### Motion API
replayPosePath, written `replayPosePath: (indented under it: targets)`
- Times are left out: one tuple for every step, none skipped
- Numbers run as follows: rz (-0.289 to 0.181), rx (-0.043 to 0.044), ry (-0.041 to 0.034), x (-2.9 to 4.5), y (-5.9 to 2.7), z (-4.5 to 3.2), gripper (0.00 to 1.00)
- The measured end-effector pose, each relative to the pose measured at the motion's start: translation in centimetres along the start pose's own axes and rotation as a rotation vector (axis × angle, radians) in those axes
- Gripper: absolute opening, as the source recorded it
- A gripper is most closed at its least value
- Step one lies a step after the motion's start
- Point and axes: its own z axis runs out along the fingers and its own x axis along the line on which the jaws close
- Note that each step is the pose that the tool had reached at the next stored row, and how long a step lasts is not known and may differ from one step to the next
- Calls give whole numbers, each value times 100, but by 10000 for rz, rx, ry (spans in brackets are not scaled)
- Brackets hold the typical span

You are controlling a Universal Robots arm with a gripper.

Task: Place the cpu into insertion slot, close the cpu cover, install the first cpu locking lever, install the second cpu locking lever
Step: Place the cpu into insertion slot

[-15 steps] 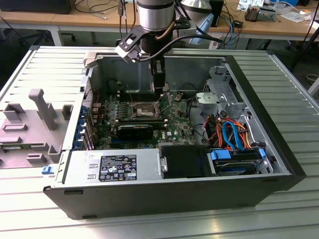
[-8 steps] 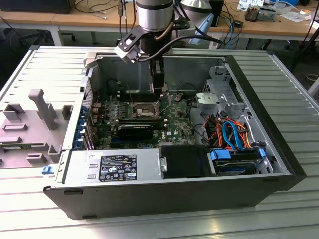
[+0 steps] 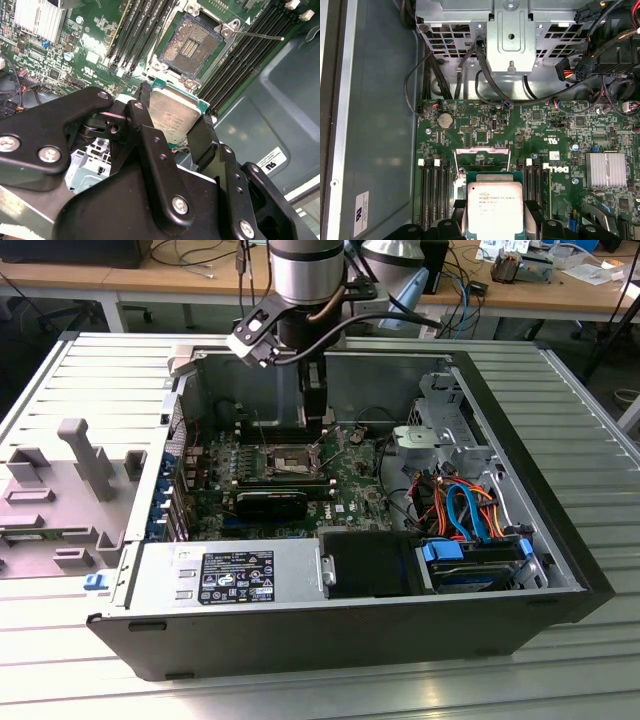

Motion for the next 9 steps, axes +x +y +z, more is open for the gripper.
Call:
replayPosePath:
  targets:
    - [-2, 0, 0, 0, -1, 1, 54]
    - [-1, 0, 0, 0, -3, 2, 54]
    - [0, 0, 0, 0, -6, 3, 54]
    - [0, 0, -1, 0, -7, 4, 54]
    - [0, 0, 0, 0, -11, 6, 54]
    - [0, 0, 0, 0, -14, 8, 54]
    - [-1, 0, 0, 0, -16, 10, 54]
    - [0, 0, 0, 0, -17, 11, 54]
    - [-1, 0, 0, 0, -19, 13, 54]
